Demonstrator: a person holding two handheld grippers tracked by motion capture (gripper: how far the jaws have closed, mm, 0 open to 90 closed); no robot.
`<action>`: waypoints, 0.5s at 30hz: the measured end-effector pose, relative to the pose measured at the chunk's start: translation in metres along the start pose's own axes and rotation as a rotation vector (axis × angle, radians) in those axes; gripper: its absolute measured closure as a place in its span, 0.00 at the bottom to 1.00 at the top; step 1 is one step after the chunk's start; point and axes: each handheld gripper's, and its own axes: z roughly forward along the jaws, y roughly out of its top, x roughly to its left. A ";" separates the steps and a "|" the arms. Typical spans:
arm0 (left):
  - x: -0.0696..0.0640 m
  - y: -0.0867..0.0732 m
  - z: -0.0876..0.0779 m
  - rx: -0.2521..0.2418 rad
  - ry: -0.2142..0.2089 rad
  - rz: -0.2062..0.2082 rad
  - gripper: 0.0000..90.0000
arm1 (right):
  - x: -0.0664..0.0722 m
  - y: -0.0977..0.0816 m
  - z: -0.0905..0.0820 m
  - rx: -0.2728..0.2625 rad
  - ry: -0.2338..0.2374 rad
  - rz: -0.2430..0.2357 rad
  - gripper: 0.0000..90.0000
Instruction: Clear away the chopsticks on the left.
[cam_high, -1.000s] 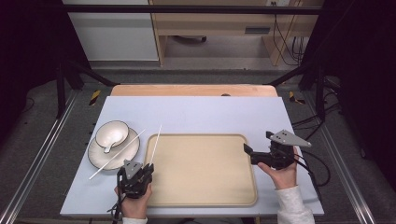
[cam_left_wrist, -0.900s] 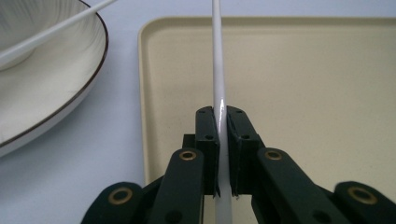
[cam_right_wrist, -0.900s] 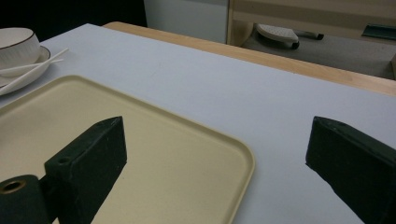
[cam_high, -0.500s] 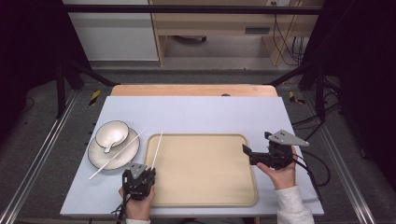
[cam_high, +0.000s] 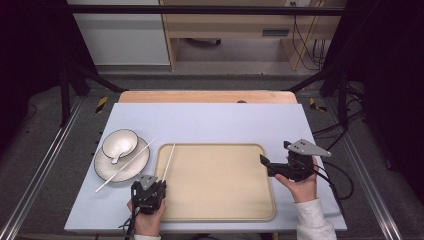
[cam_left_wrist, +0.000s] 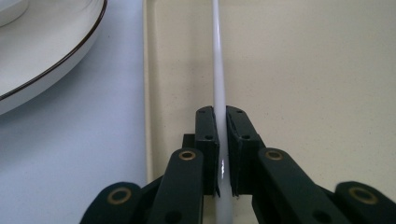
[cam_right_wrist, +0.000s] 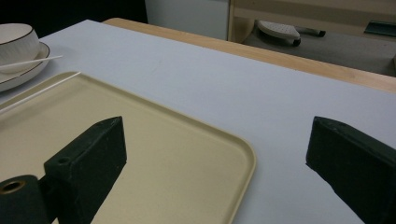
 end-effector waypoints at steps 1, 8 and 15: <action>0.000 0.000 0.000 0.000 0.000 0.000 0.93 | 0.000 0.000 0.000 0.001 -0.001 -0.001 0.06; -0.001 0.000 -0.001 0.010 0.005 0.012 0.93 | 0.000 0.000 -0.001 0.001 0.000 -0.001 0.06; 0.001 0.003 -0.001 0.008 -0.013 0.005 0.91 | -0.001 0.001 -0.002 -0.004 -0.004 0.002 0.06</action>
